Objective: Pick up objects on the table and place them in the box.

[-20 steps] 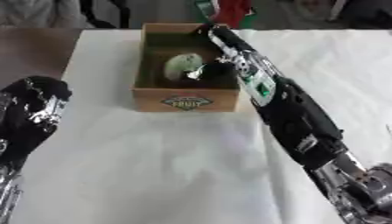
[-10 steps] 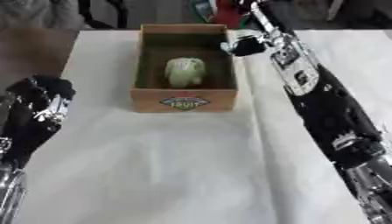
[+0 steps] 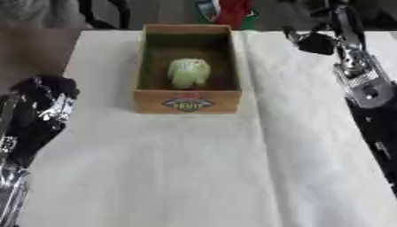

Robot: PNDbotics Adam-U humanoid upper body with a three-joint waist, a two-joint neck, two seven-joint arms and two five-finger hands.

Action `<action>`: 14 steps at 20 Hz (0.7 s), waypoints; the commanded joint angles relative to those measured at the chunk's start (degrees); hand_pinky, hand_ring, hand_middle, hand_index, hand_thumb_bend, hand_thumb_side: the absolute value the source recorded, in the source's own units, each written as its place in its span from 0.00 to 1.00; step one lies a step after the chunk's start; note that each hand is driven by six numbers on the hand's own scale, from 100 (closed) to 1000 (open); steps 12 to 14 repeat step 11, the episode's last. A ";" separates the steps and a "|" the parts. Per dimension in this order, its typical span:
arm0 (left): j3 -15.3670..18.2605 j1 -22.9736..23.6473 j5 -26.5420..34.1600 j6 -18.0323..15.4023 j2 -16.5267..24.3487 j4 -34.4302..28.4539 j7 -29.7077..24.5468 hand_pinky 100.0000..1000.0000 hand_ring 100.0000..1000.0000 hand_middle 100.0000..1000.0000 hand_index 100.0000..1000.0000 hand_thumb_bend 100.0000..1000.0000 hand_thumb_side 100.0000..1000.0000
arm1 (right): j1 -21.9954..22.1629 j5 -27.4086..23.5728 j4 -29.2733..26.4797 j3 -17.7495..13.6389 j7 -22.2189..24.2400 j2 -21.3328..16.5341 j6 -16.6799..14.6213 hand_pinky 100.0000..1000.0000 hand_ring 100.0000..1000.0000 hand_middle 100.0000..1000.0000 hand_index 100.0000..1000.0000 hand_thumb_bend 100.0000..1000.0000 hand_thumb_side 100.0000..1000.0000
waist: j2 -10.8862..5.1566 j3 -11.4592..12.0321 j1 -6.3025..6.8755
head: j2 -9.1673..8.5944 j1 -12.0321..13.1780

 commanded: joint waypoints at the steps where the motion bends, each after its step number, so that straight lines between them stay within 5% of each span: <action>1: 0.78 -0.40 -0.29 -0.11 1.18 -0.94 0.36 0.71 0.59 0.53 0.55 0.15 0.30 | 0.48 -2.80 -2.05 -1.16 -1.35 -3.07 0.24 0.58 0.74 0.68 0.72 0.33 0.01 | -0.84 -0.11 0.14 | -0.45 0.25; 14: 0.80 -0.43 -0.33 -0.07 1.27 -0.96 0.43 0.71 0.59 0.53 0.55 0.15 0.30 | 3.79 -5.72 -2.94 -2.23 -2.76 -3.60 0.32 0.57 0.73 0.67 0.72 0.36 0.02 | -0.73 -0.76 0.51 | -0.60 0.38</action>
